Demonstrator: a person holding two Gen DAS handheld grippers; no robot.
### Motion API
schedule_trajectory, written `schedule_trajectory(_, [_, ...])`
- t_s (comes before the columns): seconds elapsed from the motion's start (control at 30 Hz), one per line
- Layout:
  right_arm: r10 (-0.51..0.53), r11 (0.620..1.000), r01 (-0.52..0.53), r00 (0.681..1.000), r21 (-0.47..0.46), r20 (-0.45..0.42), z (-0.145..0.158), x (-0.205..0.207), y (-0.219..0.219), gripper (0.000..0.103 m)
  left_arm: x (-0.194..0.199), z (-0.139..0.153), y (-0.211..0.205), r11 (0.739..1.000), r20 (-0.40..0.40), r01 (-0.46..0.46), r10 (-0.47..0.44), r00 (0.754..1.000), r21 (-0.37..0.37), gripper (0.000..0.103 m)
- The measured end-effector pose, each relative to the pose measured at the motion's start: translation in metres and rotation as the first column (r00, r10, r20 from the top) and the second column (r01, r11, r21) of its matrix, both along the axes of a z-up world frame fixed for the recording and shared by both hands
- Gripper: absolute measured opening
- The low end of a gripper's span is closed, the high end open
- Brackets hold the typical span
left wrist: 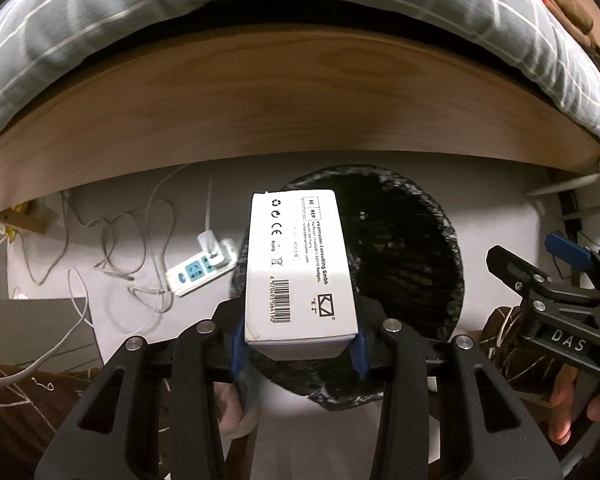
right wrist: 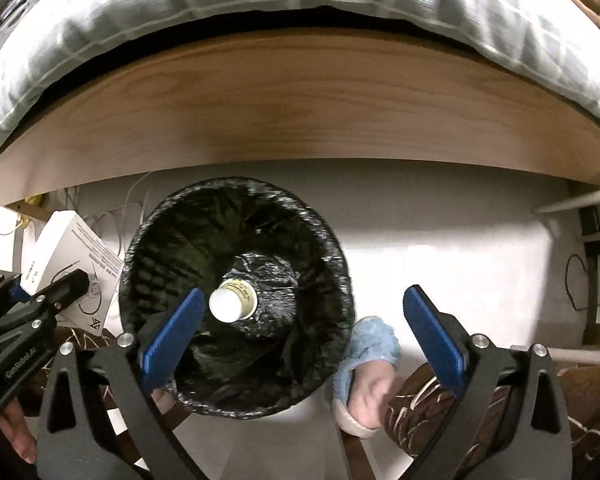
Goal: Collect trash
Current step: 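Open the right tool over the bin while the left tool releases the white box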
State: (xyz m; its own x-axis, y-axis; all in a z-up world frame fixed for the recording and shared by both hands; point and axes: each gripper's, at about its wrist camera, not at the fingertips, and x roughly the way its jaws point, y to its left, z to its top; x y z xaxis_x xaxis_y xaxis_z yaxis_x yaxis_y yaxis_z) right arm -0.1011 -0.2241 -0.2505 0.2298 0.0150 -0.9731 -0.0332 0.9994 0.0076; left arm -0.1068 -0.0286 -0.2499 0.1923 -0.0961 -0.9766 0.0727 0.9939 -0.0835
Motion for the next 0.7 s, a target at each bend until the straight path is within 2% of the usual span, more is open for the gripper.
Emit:
schedule_trajectory(0.4, [-0.088,0.996,0.088,0.996,-0.009,0.026,0.003,-0.006,-0.046,0.095,0.001,-0.005,-0.048,0.996,-0.013,0.084,-0.084,0.996,-0.022,0.039])
schedule_trajectory(0.57, [-0.108,0.994,0.108,0.994,-0.015,0.036,0.005,-0.005,-0.054,0.095,0.001,-0.009,-0.054,0.994,-0.007,0.106,-0.106,0.994,0.0,0.04])
schedule_trajectory(0.7, [-0.111,0.994,0.112,0.993,-0.013,0.039,0.007,-0.004,-0.055,0.095,0.001,-0.005,-0.055,0.995,0.019,0.104,-0.104,0.994,0.006,0.046])
